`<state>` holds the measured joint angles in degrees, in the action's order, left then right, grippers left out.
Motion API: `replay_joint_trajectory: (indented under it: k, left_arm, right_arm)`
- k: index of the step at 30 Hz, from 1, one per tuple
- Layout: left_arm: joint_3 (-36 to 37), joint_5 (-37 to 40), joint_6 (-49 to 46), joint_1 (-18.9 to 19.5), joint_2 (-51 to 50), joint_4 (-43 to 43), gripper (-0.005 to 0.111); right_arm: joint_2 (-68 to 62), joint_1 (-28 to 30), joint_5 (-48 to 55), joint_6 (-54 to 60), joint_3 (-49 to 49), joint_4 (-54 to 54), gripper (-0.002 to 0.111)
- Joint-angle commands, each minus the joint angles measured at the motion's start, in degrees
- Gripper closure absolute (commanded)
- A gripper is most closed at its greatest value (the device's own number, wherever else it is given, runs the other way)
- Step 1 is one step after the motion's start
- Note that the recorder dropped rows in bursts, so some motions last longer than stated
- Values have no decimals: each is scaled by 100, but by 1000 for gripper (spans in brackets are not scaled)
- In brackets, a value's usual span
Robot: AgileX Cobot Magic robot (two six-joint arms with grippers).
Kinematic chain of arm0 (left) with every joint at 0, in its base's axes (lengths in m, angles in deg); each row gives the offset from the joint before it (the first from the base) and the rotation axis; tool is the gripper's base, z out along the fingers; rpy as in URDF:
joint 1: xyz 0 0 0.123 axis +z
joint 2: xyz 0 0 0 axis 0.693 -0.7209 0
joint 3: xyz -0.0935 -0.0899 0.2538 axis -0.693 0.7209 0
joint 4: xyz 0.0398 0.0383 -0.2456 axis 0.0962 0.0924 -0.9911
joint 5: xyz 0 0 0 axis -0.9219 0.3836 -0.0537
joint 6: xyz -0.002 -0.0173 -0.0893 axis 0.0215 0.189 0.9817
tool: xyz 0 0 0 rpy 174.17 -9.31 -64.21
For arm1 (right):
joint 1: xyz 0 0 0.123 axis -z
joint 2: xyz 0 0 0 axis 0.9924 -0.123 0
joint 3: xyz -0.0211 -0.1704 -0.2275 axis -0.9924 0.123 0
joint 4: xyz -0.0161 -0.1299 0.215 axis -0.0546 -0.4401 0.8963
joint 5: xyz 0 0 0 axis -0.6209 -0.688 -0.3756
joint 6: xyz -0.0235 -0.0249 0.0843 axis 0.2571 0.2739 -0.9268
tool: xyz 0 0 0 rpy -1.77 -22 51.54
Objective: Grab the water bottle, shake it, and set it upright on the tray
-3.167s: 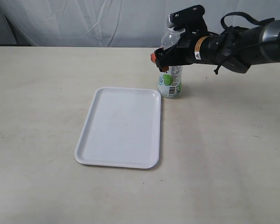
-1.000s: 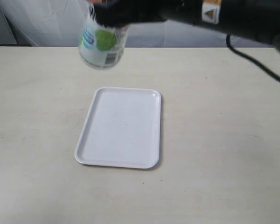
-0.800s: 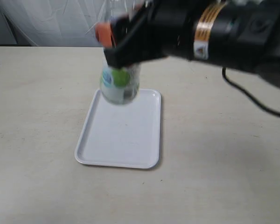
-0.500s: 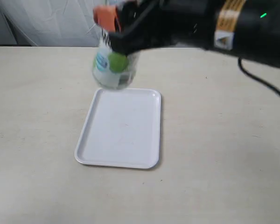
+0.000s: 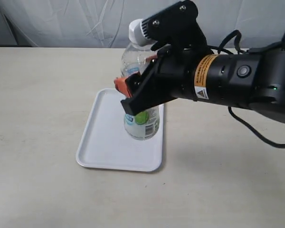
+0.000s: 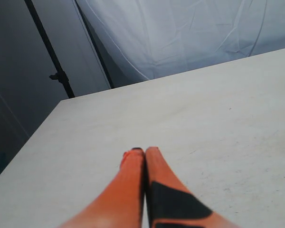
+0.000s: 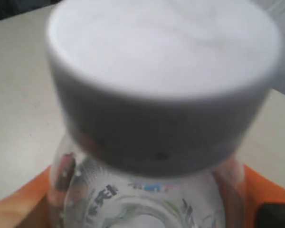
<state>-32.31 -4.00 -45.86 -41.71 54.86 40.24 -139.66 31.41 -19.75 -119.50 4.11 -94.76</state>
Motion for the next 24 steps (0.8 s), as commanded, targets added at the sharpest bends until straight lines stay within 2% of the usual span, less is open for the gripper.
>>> replay_joint_trajectory:
  k: [1,7,10,17,24]
  left_arm:
    - [13,15,26,1,29,15,107]
    - [13,15,26,1,29,15,107]
    - [13,15,26,1,29,15,107]
    - [13,15,26,1,29,15,107]
    - [13,15,26,1,29,15,107]
  right_arm:
    - [637,12,-959,-14,-80,-3,109]
    - [1615,12,-1267,-4,-211,-3,109]
    - [1738,12,-1100,8,-211,-15,109]
    - [874,12,-36,-8,-77,-26,109]
    - [55,12,-322,-166,-14,14,109]
